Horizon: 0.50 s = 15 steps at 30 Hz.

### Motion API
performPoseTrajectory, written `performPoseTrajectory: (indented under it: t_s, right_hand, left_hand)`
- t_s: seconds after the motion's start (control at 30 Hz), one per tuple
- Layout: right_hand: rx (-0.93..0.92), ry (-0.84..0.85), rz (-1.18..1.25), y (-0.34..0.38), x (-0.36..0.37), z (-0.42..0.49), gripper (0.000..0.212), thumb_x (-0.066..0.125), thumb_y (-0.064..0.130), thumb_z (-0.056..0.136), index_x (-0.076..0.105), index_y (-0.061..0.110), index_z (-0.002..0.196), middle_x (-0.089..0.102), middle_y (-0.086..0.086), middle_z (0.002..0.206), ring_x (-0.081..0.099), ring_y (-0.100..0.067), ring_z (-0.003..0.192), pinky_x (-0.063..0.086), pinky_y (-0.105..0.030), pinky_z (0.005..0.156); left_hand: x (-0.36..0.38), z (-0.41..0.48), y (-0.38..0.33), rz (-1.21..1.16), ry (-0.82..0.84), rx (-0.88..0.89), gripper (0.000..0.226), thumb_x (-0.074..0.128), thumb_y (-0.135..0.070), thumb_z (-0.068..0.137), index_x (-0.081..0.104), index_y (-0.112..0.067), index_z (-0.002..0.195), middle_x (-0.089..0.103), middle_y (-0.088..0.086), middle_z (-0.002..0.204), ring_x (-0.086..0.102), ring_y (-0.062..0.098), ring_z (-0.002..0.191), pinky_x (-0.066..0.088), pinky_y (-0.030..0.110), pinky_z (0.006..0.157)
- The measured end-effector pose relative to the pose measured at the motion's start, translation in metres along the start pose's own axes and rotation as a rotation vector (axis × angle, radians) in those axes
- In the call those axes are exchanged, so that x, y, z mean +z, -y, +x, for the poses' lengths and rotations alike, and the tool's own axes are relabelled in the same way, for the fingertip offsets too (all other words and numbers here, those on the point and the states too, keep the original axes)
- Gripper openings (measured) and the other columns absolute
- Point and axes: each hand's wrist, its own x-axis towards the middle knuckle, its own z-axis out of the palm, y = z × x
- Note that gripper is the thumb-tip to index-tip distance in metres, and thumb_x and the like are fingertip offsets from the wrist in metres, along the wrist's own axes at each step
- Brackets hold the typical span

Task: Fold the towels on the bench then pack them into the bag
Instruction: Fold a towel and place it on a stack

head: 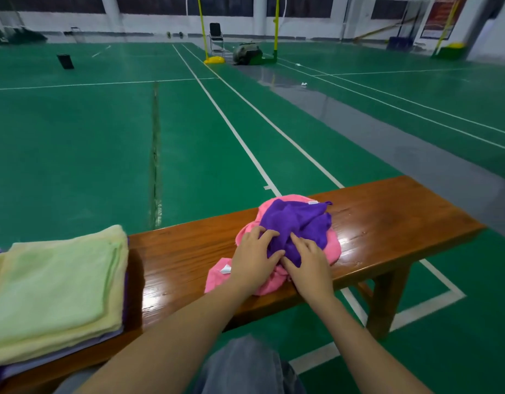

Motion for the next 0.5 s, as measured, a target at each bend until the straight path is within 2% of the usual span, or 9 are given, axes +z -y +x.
performPoseTrajectory:
  t_s: [0.1,0.33,0.4,0.5]
  right_hand:
    - [-0.011,0.001,-0.021,-0.003,0.002,-0.003,0.049,0.043,0.039,0.097,0.035,0.027,0.144,0.043,-0.002,0.143,0.038,-0.018,0.131,0.034,-0.034,0.109]
    - [0.001,0.055,0.036,0.004,-0.008,-0.005,0.041,0.036,0.039,0.100,0.043,0.031,0.139,0.042,-0.003,0.145,0.033,-0.019,0.136,0.028,-0.041,0.113]
    - [-0.008,0.014,0.011,0.007,-0.012,-0.007,0.039,0.035,0.040,0.099,0.046,0.034,0.136,0.045,-0.003,0.141,0.036,-0.019,0.133,0.028,-0.046,0.111]
    - [-0.023,-0.046,0.007,0.021,-0.020,-0.007,0.037,0.035,0.042,0.099,0.051,0.036,0.132,0.049,-0.001,0.133,0.040,-0.019,0.127,0.026,-0.048,0.111]
  left_hand:
    - [-0.001,0.002,-0.004,0.084,-0.065,0.034,0.026,0.053,-0.036,0.093,0.056,-0.023,0.114,0.049,-0.001,0.116,0.044,0.015,0.111,0.042,0.026,0.088]
    - [-0.014,0.001,-0.017,0.075,-0.111,0.022,0.009,0.048,-0.026,0.095,0.054,-0.019,0.097,0.051,-0.004,0.095,0.049,0.012,0.089,0.044,0.025,0.075]
    - [-0.019,-0.003,-0.021,0.027,-0.143,-0.006,0.009,0.050,-0.026,0.094,0.053,-0.017,0.093,0.048,-0.003,0.095,0.047,0.013,0.089,0.043,0.026,0.075]
    - [-0.032,-0.005,-0.025,-0.049,-0.212,-0.015,0.010,0.053,-0.022,0.091,0.052,-0.013,0.088,0.049,0.000,0.106,0.045,0.018,0.098,0.041,0.032,0.083]
